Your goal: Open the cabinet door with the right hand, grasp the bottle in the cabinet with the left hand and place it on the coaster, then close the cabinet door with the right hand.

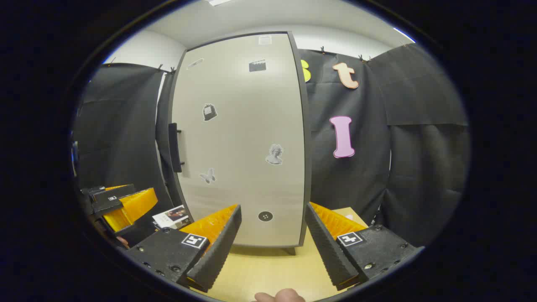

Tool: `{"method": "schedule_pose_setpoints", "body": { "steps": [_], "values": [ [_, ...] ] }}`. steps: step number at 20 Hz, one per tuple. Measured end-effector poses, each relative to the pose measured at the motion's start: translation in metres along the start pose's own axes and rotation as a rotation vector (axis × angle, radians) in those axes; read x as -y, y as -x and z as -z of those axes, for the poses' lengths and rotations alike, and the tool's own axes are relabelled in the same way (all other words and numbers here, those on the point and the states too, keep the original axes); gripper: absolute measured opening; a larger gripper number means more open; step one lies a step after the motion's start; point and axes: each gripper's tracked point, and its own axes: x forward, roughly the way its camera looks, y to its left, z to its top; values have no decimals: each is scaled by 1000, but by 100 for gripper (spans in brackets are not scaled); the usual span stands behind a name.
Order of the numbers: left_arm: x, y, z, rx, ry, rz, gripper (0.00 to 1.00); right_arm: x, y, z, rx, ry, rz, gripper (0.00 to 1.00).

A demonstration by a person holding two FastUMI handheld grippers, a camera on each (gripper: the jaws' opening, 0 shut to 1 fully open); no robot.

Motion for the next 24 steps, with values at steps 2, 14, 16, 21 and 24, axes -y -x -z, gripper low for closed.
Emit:
{"method": "schedule_pose_setpoints", "body": {
  "steps": [2, 14, 16, 21, 24],
  "values": [
    [-1, 0, 0, 3, -1, -2, 95, 0, 0, 0, -2, 0, -1, 98],
    [2, 0, -2, 7, 6, -7, 95, 0, 0, -6, 9, 12, -10, 98],
    [2, 1, -2, 6, 7, -8, 95, -5, 0, -8, 12, 7, -28, 98],
    [-9, 20, 0, 17, -3, -40, 95, -37, -16, -31, 45, 30, -112, 98],
    [-25, 44, 3, 33, -14, -88, 95, -77, -35, -44, 51, 61, -202, 98]
  ]
}}
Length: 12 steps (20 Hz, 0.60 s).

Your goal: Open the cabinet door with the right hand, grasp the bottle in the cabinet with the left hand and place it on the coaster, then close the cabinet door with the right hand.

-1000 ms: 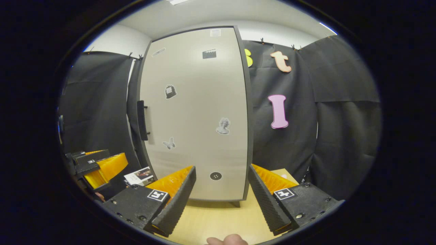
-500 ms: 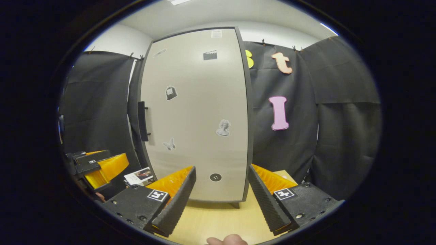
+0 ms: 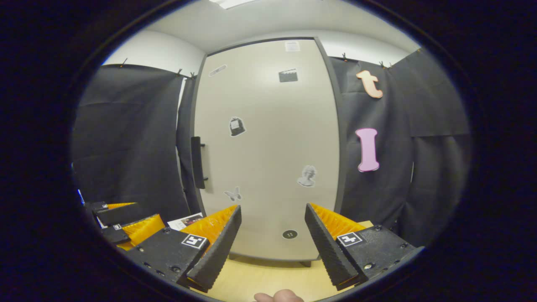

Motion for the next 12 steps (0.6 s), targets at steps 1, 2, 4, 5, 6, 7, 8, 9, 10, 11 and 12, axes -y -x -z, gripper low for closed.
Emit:
{"method": "schedule_pose_setpoints", "body": {
  "steps": [1, 2, 4, 5, 6, 7, 8, 9, 10, 11, 12],
  "values": [
    [-7, 10, 1, 2, 2, -18, 95, -14, -11, -4, 3, 11, -30, 93],
    [-12, 20, 4, 3, 6, -33, 95, -30, -23, -7, 3, 23, -68, 98],
    [-21, 40, 12, -8, 15, -58, 95, -64, -47, -6, -17, 56, -129, 98],
    [-25, 50, 17, -16, 17, -70, 95, -78, -60, -7, -21, 64, -151, 93],
    [-29, 58, 22, -24, 19, -81, 95, -95, -74, -9, -21, 63, -172, 98],
    [-33, 66, 28, -33, 21, -95, 95, -108, -85, -10, -22, 63, -187, 94],
    [-36, 73, 32, -42, 20, -109, 95, -119, -99, -12, -29, 67, -193, 93],
    [-40, 79, 37, -51, 19, -120, 95, -130, -109, -11, -40, 68, -202, 98],
    [-43, 84, 41, -58, 16, -133, 95, -138, -119, -11, -51, 67, -202, 98],
    [-46, 89, 43, -61, 12, -146, 95, -142, -126, -11, -60, 62, -192, 93],
    [-48, 91, 45, -63, 12, -151, 95, -145, -132, -11, -65, 54, -186, 93]
  ]
}}
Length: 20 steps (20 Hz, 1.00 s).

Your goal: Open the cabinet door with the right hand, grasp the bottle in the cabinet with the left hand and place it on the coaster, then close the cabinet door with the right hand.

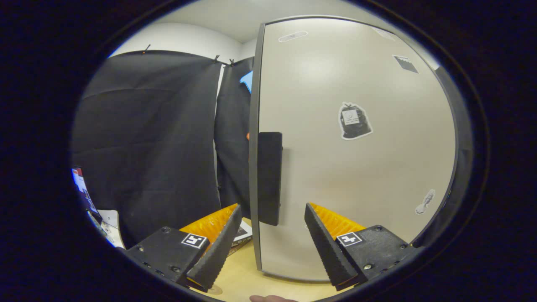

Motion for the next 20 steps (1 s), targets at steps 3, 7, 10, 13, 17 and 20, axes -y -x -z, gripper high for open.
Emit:
{"method": "schedule_pose_setpoints", "body": {
  "steps": [3, 7, 10, 13, 17, 20],
  "values": [
    [-6, 6, 4, -3, -2, -14, 95, -1, -11, 0, 3, -8, 18, 93],
    [-9, 2, 12, -21, 7, -8, 95, -6, -25, 12, -46, -5, 0, 88],
    [-4, -2, 14, -28, 3, 11, 95, 2, -30, 13, -44, 4, 23, 56],
    [0, -6, 16, -31, -14, 30, 95, 1, -31, 14, -26, 36, 30, 30],
    [3, -9, 19, -35, -18, 47, 95, 1, -29, 14, -15, 44, 33, 19],
    [-1, -8, 21, -37, -3, 45, 95, 0, -23, 13, 0, 59, 33, 16]
  ]
}}
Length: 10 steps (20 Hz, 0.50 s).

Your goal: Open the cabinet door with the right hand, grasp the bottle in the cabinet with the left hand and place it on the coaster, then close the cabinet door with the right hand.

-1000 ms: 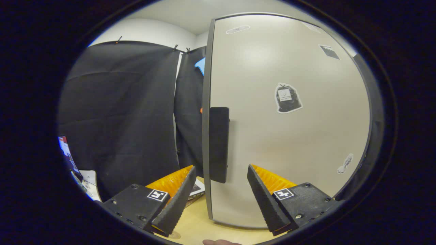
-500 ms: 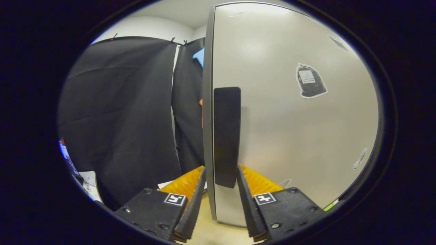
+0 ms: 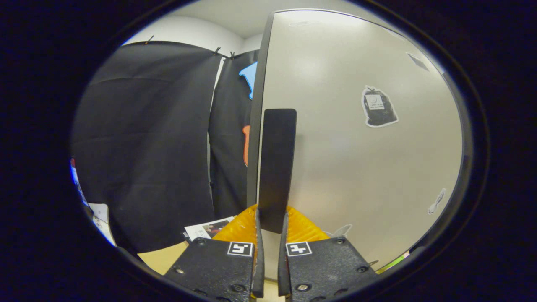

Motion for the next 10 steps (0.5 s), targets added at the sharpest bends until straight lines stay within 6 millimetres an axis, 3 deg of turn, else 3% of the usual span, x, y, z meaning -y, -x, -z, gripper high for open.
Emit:
{"method": "schedule_pose_setpoints", "body": {
  "steps": [4, 10],
  "values": [
    [-14, -1, 7, -12, 19, -17, 95, -6, 30, 2, 12, -4, -29, 13],
    [-30, 4, 14, -30, 48, -36, 95, -13, 97, 11, 28, -40, -93, 13]
  ]
}}
